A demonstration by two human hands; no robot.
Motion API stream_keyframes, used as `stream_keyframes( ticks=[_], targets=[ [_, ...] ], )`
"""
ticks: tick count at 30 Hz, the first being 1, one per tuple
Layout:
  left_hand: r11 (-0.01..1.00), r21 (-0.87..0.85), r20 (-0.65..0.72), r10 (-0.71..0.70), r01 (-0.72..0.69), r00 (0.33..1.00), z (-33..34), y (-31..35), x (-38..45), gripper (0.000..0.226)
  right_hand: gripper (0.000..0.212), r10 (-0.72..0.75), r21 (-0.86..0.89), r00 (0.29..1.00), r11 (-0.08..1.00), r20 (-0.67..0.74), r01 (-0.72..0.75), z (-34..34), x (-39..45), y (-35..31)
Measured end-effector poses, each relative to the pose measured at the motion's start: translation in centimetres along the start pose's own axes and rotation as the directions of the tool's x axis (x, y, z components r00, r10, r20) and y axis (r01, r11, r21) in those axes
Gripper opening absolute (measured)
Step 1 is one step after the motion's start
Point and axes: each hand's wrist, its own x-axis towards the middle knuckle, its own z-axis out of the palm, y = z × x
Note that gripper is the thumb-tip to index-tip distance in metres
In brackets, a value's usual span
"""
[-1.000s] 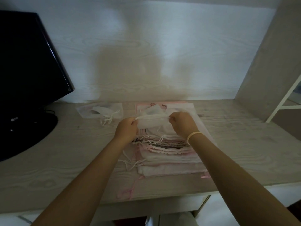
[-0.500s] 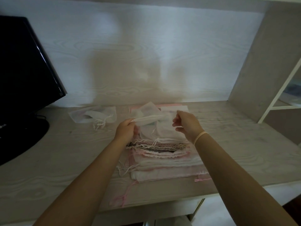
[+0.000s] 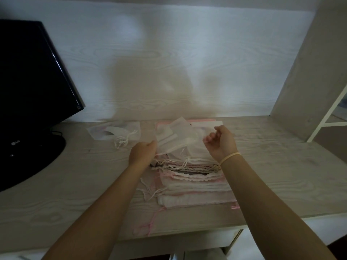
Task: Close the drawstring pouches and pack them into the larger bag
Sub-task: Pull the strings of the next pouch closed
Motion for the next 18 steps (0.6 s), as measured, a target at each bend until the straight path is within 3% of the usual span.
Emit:
stream_keyframes(
  ticks=[3,6,8,11,13,15,18],
  targets=[
    [0.985,0.173,0.008,0.021,-0.022,1.000,0.0,0.0,-0.2,0.050,0.038,-0.023,-0.284,1.000,0.958,-0.007,0.020,0.2,0.0,0.6],
    [0.957,0.289,0.017,0.033,-0.037,0.999,0.1,0.3,-0.5,0.049,0.034,-0.169,-0.608,0.986,0.783,-0.002,0.133,0.4,0.0,0.9],
    [0.955,0.296,0.014,0.014,-0.018,1.000,0.0,0.2,-0.2,0.054,0.029,-0.307,-0.792,0.948,0.555,0.086,0.252,0.2,-0.1,0.9],
    [0.969,0.245,-0.034,-0.035,0.043,0.999,-0.5,0.1,0.2,0.055,0.031,-0.420,-0.947,0.876,0.106,0.235,0.305,-0.3,-0.3,0.4],
    [0.989,0.142,-0.049,-0.033,0.040,0.998,-0.8,0.0,0.3,0.048,0.031,-0.423,-0.952,0.853,-0.112,0.305,0.285,-0.5,-0.2,0.3],
    [0.997,-0.068,-0.028,-0.037,0.035,0.999,-0.6,0.4,0.2,0.042,0.030,-0.365,-0.924,0.863,-0.283,0.351,0.256,-0.4,-0.2,0.5],
    [0.911,-0.404,0.063,-0.059,0.080,0.996,-0.2,1.3,0.0,0.028,0.030,-0.246,-0.872,0.901,-0.432,0.357,0.228,-0.3,-0.2,1.1]
  ],
)
